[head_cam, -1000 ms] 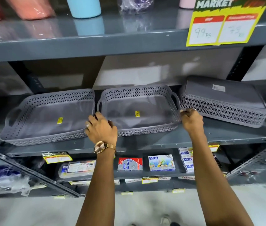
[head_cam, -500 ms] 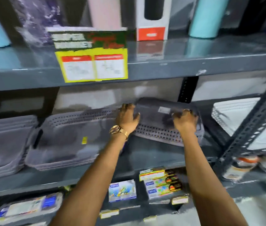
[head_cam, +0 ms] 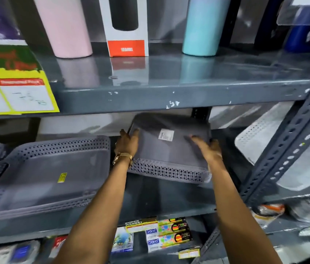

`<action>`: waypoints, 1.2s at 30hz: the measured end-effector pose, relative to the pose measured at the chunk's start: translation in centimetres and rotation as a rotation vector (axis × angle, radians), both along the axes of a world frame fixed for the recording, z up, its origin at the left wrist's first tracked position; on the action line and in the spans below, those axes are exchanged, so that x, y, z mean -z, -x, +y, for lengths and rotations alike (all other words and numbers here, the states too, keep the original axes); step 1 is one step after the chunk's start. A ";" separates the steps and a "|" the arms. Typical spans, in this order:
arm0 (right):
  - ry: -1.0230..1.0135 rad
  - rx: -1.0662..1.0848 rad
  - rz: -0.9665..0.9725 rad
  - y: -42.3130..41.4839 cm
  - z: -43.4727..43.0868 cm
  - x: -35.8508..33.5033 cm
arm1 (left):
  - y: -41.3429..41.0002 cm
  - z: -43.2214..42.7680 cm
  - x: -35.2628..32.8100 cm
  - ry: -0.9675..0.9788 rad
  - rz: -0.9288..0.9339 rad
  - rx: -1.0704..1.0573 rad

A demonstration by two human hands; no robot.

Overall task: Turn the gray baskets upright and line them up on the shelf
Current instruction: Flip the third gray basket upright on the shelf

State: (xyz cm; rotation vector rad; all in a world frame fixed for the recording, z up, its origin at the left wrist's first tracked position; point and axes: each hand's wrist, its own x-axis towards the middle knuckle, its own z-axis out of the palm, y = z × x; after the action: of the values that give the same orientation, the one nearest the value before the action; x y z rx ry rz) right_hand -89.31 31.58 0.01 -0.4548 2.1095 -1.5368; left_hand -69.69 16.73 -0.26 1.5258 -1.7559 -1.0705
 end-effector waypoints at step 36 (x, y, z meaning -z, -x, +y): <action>-0.644 0.096 0.266 -3.4 5.6 2.8 | -5.3 7.0 2.0 0.086 -0.619 0.138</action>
State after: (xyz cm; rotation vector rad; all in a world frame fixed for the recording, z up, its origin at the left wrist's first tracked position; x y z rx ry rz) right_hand -85.94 37.14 -2.82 -0.3338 2.6994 -0.7864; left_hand -64.37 23.68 -2.30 1.8274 -2.3081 -0.5962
